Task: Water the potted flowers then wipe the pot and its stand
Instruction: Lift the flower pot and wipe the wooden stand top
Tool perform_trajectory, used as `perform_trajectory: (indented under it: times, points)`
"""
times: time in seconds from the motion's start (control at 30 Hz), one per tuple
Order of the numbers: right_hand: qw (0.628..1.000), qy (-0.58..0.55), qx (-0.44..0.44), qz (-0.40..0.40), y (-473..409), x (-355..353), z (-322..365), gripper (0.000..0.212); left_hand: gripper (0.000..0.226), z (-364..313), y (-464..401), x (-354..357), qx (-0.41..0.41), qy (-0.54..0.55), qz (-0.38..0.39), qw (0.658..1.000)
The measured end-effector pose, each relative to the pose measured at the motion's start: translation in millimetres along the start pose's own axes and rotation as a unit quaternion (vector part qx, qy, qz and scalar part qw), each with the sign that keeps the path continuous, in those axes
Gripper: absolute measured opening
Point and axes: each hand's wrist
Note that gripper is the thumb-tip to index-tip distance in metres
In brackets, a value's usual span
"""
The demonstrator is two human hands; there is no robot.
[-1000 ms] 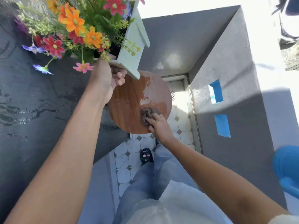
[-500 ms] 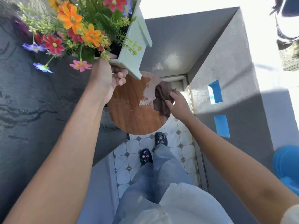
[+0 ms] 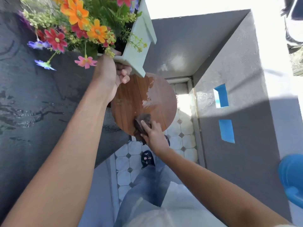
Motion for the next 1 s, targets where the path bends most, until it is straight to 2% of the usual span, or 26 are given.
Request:
perform_trajectory:
  times: [0.1, 0.17, 0.33, 0.4, 0.53, 0.67, 0.73, 0.8, 0.87, 0.93, 1.0]
  points:
    - [0.998, 0.017, -0.055, 0.039, 9.9, 10.9, 11.3, 0.056, 0.028, -3.0, -1.8, 0.0, 0.001, 0.002, -0.006, 1.0]
    - [0.998, 0.023, -0.05, 0.023, -7.3, 1.1, -7.2, 0.055, 0.027, -4.8, -3.2, -1.2, 0.005, -0.001, -0.013, 1.0]
    - [0.993, 0.028, 0.099, -0.057, -77.8, -64.3, -88.2, 0.052, 0.028, -3.5, -5.7, -4.0, 0.009, -0.003, -0.014, 1.0]
    - [0.989, 0.031, 0.124, -0.076, -86.4, -76.9, -99.9, 0.055, 0.028, -3.7, -6.9, -4.4, 0.011, -0.001, -0.014, 1.0]
    - [0.994, 0.061, 0.062, -0.059, -55.8, -65.8, -61.8, 0.072, 0.027, -6.3, -9.0, -3.5, 0.014, 0.002, -0.014, 1.0]
    - [0.995, 0.097, -0.001, -0.038, -22.5, -34.3, -32.8, 0.059, 0.022, -11.5, -15.3, -2.4, 0.013, 0.008, -0.028, 0.999]
    - [0.989, 0.109, -0.093, -0.025, -12.9, -17.5, -26.8, 0.052, 0.018, -14.7, -18.1, -1.5, 0.01, 0.014, -0.03, 0.999]
    - [0.965, 0.143, -0.22, -0.007, -17.1, -12.8, -30.3, 0.047, 0.019, -17.4, -20.4, -1.0, 0.013, 0.018, -0.031, 0.999]
    - [0.946, 0.169, -0.276, -0.031, -45.2, -23.6, -47.2, 0.044, 0.018, -20.4, -21.7, -0.7, 0.017, 0.021, -0.028, 0.999]
    - [0.96, 0.178, -0.198, -0.09, -85.8, -42.7, -64.4, 0.042, 0.019, -22.7, -25.0, -2.0, 0.02, 0.025, -0.025, 0.999]
    - [0.981, 0.132, -0.033, -0.141, -121.3, -64.2, -76.5, 0.041, 0.02, -23.2, -28.5, -3.9, 0.021, 0.026, -0.024, 0.999]
Point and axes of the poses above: each hand's wrist, its own y-axis away from the middle knuckle, its own x-axis out of the palm, z = x × y, and after that the axes turned 14 degrees about y, right-handed
